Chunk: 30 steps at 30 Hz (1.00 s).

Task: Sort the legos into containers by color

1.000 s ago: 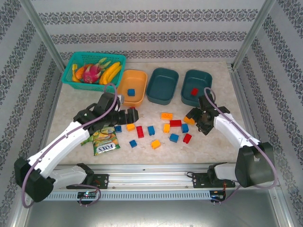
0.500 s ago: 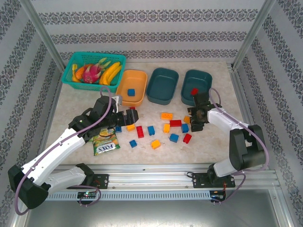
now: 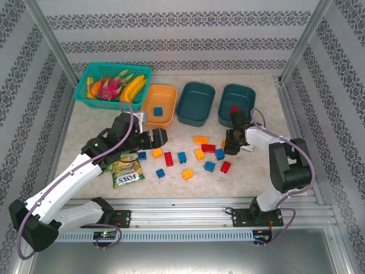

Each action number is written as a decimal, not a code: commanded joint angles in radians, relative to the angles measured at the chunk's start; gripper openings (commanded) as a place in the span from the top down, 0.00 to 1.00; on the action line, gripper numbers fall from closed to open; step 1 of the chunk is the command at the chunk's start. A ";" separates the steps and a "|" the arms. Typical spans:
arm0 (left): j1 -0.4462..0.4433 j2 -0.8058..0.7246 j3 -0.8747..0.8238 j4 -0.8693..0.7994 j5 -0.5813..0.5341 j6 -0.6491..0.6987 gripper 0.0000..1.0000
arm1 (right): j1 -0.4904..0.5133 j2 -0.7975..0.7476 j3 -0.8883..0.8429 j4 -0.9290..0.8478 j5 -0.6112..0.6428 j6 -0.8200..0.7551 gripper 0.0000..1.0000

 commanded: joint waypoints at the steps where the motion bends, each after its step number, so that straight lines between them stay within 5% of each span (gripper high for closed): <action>1: -0.016 0.000 0.035 0.000 -0.012 0.024 0.11 | -0.006 0.032 0.025 -0.020 -0.015 0.049 0.48; 7: -0.016 0.006 0.046 -0.005 -0.020 0.031 0.11 | -0.006 0.045 0.036 -0.050 0.012 0.069 0.71; 15: -0.016 0.010 0.059 -0.013 -0.039 0.022 0.11 | 0.008 -0.060 0.058 -0.120 0.071 -0.031 0.84; 22: 0.047 0.096 0.147 -0.015 -0.009 -0.022 0.10 | 0.128 -0.125 0.269 -0.205 0.187 -0.468 0.87; 30: 0.199 0.321 0.309 0.063 0.136 -0.078 0.10 | 0.221 0.219 0.712 -0.247 0.142 -0.883 0.86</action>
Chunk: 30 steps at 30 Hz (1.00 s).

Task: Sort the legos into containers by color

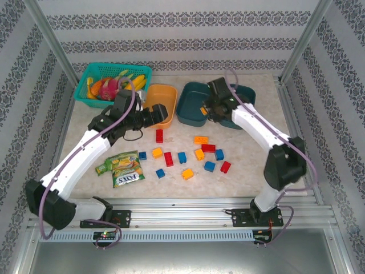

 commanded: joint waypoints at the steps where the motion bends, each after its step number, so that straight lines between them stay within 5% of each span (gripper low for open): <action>1: 0.038 0.072 0.079 0.054 0.061 -0.021 0.10 | -0.007 0.166 0.138 -0.077 -0.004 -0.245 0.86; 10: 0.073 0.207 0.210 0.046 0.057 0.032 0.10 | -0.041 0.608 0.606 -0.200 -0.148 -0.318 0.84; 16: 0.079 0.190 0.179 0.034 0.053 0.039 0.10 | -0.050 0.768 0.784 -0.316 -0.148 -0.266 0.75; 24: 0.079 0.119 0.127 0.004 0.050 0.054 0.10 | -0.045 0.782 0.916 -0.369 -0.155 -0.281 0.41; 30: 0.079 0.059 0.077 -0.047 0.047 0.068 0.10 | -0.031 0.624 0.912 -0.378 -0.103 -0.298 0.32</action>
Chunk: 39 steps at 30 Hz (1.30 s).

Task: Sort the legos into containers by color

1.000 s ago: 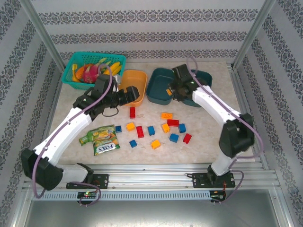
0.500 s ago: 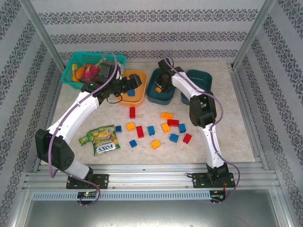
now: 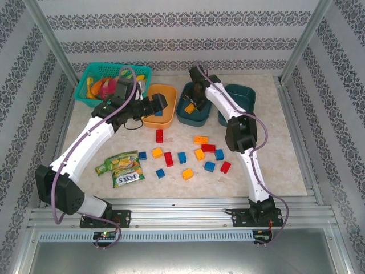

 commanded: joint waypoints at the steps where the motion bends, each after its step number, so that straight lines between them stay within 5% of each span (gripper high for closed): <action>1: 0.010 -0.057 -0.030 -0.061 -0.004 0.035 0.10 | 0.010 -0.162 0.017 -0.035 0.053 -0.023 0.32; 7: 0.011 -0.115 -0.086 -0.155 -0.024 0.080 0.11 | 0.055 -0.435 -0.179 0.031 0.108 -0.135 0.33; 15: 0.011 -0.138 -0.188 -0.335 -0.151 0.066 0.18 | 0.218 -0.964 -0.898 0.372 0.140 -0.304 0.33; 20: 0.008 -0.120 -0.304 -0.276 -0.108 -0.052 0.25 | 0.325 -1.126 -1.241 0.555 -0.014 -0.346 0.32; 24: 0.009 -0.029 -0.324 -0.304 -0.166 0.000 0.28 | 0.406 -1.193 -1.413 0.673 -0.078 -0.364 0.31; 39: 0.010 0.220 -0.309 -0.231 -0.190 0.106 0.40 | 0.477 -1.183 -1.496 0.752 -0.149 -0.401 0.26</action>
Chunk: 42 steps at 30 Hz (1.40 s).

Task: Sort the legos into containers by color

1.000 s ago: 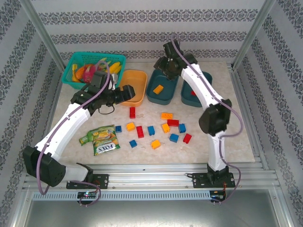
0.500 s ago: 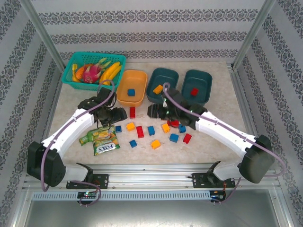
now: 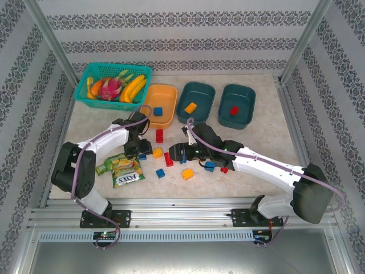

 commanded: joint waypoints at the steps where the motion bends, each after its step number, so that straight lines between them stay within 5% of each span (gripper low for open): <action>1: 0.008 0.027 0.026 0.020 -0.027 0.034 0.40 | 0.010 -0.007 0.009 0.013 -0.018 -0.033 0.26; 32: -0.058 0.149 0.105 0.001 -0.118 0.096 0.67 | 0.004 -0.021 0.024 -0.002 0.034 0.015 0.27; 42: -0.046 0.090 0.387 -0.149 -0.169 0.124 0.68 | -0.042 -0.133 0.054 0.042 0.229 0.062 0.26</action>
